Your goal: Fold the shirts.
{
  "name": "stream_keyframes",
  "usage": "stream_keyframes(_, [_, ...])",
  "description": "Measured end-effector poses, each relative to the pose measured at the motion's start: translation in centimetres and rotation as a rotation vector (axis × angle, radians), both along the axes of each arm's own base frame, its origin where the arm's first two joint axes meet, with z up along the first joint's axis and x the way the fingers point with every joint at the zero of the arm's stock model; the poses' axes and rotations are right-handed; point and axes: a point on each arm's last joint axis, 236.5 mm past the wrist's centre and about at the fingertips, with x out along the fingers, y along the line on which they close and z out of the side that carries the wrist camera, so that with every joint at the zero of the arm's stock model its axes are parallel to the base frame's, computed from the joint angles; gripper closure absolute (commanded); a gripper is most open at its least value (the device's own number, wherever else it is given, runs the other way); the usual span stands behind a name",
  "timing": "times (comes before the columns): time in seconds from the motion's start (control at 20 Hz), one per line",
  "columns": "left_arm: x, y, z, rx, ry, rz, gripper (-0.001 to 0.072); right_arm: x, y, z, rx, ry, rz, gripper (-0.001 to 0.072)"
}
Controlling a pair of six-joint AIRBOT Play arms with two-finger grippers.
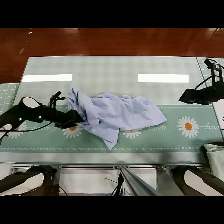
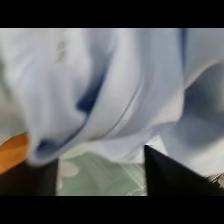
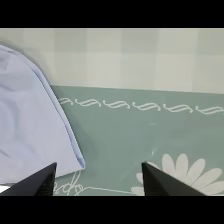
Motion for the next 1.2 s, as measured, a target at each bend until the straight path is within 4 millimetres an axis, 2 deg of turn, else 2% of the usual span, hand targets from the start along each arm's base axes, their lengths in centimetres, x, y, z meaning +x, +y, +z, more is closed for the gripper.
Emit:
stream_keyframes(0.05, [0.2,-0.5,-0.5,-0.001,-0.001,0.005,0.0618,0.0,0.0,0.0,0.001,0.000,0.000,0.0100])
stream_keyframes(0.1, [0.6,-1.0,-0.9,-0.004,-0.005,0.016,0.0676,0.0,0.0,0.0,0.000,0.000,0.000,0.0101])
stream_keyframes(0.2, [0.7,-1.8,-1.2,-0.019,0.005,0.029,0.0677,0.1,-0.1,-0.1,-0.003,-0.001,0.000,0.0107])
stream_keyframes(0.3, [0.7,-2.0,-1.4,-0.028,0.016,0.039,0.0677,0.0,-0.7,-0.1,-0.014,-0.001,-0.011,0.0163])
stream_keyframes(0.4, [0.9,-1.8,-1.5,-0.032,0.020,0.053,0.0677,-0.2,-2.3,-0.3,-0.018,0.000,-0.055,0.0162])
stream_keyframes(0.45, [1.0,-1.7,-1.5,-0.033,0.020,0.058,0.0677,-0.4,-3.2,-0.5,-0.005,0.004,-0.091,0.0157])
stream_keyframes(0.5, [1.1,-1.5,-1.5,-0.033,0.017,0.064,0.0677,-0.8,-3.9,-0.9,0.019,0.010,-0.131,0.0099])
stream_keyframes(0.65, [1.3,-1.4,-1.2,-0.034,0.002,0.058,0.0677,-2.8,-4.5,-3.3,0.139,0.054,-0.241,0.0085])
stream_keyframes(0.75, [1.4,-1.4,-0.9,-0.035,-0.011,0.052,0.0676,-4.3,-3.4,-5.6,0.234,0.105,-0.278,0.0085])
stream_keyframes(0.9, [1.4,-1.4,-0.6,-0.041,-0.020,0.048,0.0677,-5.4,-0.3,-8.2,0.412,0.166,-0.315,0.0094])
stream_keyframes(1.05, [1.4,-1.5,-0.3,-0.045,-0.025,0.045,0.0676,-4.9,2.0,-9.4,0.561,0.182,-0.354,0.0103])
stream_keyframes(1.2, [1.4,-1.5,-0.2,-0.046,-0.027,0.044,0.0677,-4.7,3.1,-10.2,0.636,0.202,-0.380,0.0104])
